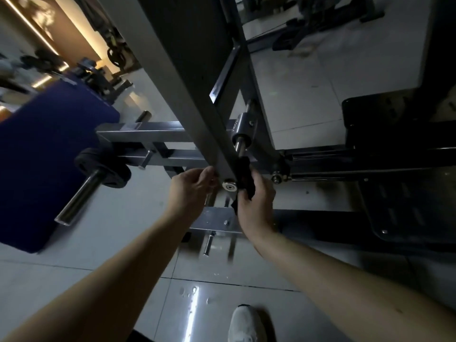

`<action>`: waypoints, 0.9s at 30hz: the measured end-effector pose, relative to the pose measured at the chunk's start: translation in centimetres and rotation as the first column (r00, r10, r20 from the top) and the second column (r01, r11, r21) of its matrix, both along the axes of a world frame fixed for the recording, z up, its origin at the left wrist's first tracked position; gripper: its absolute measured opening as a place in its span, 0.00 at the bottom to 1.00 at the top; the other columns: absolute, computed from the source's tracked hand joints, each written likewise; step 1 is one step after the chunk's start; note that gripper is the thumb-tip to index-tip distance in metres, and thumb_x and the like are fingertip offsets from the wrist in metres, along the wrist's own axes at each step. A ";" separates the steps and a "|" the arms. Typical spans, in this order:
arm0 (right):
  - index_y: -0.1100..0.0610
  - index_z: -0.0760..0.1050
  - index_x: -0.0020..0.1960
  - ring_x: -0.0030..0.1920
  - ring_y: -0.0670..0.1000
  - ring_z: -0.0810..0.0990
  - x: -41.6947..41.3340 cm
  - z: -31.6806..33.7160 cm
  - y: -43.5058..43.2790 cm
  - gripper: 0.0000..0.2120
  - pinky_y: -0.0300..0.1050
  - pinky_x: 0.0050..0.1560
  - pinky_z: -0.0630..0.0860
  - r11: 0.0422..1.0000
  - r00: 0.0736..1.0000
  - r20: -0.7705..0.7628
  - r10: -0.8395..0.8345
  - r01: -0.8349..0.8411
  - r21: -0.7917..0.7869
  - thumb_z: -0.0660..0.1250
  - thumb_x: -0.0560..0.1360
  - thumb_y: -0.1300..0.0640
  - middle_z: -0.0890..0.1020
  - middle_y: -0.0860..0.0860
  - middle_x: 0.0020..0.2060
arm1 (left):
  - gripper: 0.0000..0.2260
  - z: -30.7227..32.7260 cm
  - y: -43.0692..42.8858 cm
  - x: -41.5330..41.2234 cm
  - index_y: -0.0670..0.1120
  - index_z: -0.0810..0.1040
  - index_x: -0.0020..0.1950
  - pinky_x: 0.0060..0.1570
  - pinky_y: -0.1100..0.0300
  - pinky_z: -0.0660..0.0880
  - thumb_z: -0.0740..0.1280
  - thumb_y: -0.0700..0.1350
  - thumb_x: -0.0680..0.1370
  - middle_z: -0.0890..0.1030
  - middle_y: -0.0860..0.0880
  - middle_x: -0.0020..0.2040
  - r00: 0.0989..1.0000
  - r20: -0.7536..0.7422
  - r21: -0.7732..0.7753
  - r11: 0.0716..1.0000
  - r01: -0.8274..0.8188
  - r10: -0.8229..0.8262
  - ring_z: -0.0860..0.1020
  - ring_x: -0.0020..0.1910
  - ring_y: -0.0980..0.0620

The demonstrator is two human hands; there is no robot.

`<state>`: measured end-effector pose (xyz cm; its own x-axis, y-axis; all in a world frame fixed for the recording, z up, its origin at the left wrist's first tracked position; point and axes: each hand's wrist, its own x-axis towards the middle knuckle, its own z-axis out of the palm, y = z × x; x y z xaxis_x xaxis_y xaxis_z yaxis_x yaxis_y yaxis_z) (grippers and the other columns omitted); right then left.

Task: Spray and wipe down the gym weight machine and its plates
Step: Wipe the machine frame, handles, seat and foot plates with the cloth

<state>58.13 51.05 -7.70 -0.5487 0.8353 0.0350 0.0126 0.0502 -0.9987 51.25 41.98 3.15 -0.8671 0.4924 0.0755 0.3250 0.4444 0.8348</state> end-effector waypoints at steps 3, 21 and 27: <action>0.54 0.71 0.73 0.58 0.44 0.70 0.8 0.3 0.2 0.19 0.26 0.53 0.69 0.992 0.995 -0.080 0.061 -0.052 0.111 0.63 0.83 0.61 0.72 0.50 0.60 | 0.09 1.8 0.3 0.1 0.47 0.84 0.44 0.37 0.62 0.79 0.67 0.45 0.82 0.86 0.48 0.39 0.999 -0.034 0.071 0.997 -0.032 0.034 0.82 0.35 0.57; 0.46 0.75 0.69 0.49 0.54 0.81 1.8 1.4 1.7 0.22 0.46 0.47 0.79 0.936 0.953 -0.173 0.248 -0.191 0.295 0.69 0.78 0.40 0.78 0.63 0.58 | 0.05 6.7 0.2 -0.9 0.46 0.85 0.50 0.47 0.58 0.81 0.69 0.42 0.80 0.87 0.50 0.43 0.981 -0.172 0.320 0.947 -0.033 0.092 0.85 0.44 0.53; 0.50 0.71 0.76 0.69 0.47 0.71 -0.5 17.2 4.3 0.22 0.36 0.71 0.66 0.844 0.883 -0.341 0.323 -0.106 0.526 0.62 0.82 0.55 0.71 0.52 0.67 | 0.04 9.8 0.7 -0.5 0.47 0.86 0.49 0.46 0.57 0.81 0.71 0.43 0.80 0.87 0.51 0.41 0.964 -0.214 0.422 0.905 -0.058 0.161 0.84 0.41 0.54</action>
<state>57.67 55.30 9.49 -0.5567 0.5123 0.6539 -0.4512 0.4745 -0.7558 50.74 42.67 12.95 -0.8442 0.2759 0.4596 0.5056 0.1250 0.8537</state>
